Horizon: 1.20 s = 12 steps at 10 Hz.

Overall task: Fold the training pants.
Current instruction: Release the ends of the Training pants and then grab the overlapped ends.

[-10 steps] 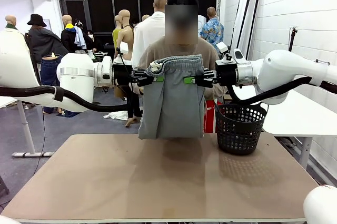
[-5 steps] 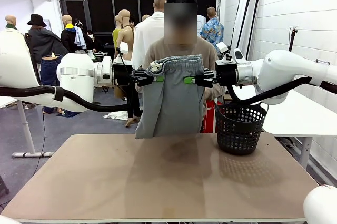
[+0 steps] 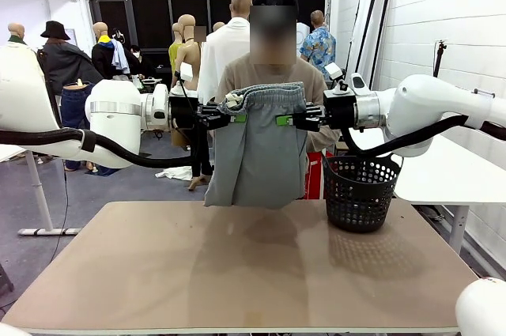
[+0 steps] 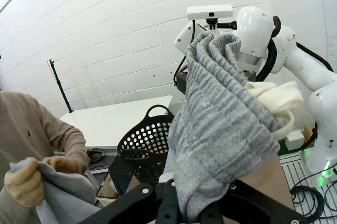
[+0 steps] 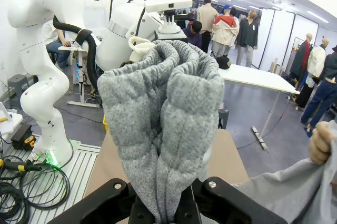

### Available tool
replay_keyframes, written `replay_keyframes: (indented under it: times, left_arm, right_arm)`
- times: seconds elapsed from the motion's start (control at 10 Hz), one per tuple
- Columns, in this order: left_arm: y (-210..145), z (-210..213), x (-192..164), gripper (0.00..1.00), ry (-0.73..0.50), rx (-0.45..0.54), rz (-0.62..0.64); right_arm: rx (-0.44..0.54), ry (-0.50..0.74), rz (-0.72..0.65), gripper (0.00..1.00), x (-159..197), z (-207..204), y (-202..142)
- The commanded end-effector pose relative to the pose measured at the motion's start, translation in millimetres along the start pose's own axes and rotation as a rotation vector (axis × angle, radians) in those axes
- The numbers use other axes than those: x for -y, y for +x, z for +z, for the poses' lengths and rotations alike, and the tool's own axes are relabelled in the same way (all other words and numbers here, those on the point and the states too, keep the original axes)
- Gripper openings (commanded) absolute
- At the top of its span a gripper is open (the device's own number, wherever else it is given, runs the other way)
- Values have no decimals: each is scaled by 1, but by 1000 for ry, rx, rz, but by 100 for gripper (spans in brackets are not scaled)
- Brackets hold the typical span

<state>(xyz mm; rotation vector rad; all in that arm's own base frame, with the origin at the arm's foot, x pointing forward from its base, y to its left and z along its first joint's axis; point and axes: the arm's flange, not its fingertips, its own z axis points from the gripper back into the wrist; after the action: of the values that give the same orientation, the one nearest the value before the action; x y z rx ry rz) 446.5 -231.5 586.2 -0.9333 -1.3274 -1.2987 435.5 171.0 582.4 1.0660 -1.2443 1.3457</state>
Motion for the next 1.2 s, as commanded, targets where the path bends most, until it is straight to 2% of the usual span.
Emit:
replay_keyframes:
  times: [0.0,1.1]
  left_arm:
    - [1,0,2,0,22,20,-17]
    - [1,0,2,0,22,20,-17]
  right_arm:
    - [7,6,-1,0,-2,-1,4]
    - [7,6,-1,0,-2,-1,4]
